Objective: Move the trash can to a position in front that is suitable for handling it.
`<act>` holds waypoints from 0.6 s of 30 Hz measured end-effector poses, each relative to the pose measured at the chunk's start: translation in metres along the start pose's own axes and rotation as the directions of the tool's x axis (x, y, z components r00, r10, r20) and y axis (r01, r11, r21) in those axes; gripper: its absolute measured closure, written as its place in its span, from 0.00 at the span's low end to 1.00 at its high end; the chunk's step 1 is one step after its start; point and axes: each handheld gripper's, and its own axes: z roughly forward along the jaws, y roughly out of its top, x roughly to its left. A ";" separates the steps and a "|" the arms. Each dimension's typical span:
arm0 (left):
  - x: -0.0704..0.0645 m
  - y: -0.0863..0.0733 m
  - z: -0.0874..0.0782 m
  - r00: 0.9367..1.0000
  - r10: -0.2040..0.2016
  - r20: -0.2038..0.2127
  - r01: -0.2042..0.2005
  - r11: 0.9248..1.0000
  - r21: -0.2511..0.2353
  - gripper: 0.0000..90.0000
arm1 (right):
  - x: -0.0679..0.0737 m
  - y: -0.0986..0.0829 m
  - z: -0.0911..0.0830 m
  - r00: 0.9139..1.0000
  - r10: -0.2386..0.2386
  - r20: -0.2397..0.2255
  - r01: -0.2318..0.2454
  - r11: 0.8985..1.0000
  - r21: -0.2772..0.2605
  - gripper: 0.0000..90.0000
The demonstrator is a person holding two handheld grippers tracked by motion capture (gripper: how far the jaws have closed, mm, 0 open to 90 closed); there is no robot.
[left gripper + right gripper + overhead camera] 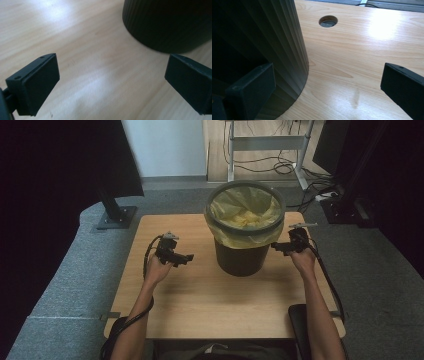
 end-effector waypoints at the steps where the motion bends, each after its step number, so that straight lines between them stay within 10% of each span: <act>1: 0.001 0.002 0.001 1.000 -0.008 -0.002 0.008 1.000 -0.010 0.00 | 0.000 0.000 0.000 1.000 0.000 0.000 0.000 1.000 0.000 0.00; 18: 0.011 0.030 0.019 0.999 -0.029 -0.039 0.027 0.999 -0.033 0.00 | 0.048 0.005 0.016 0.994 -0.084 -0.063 0.084 0.996 -0.005 0.00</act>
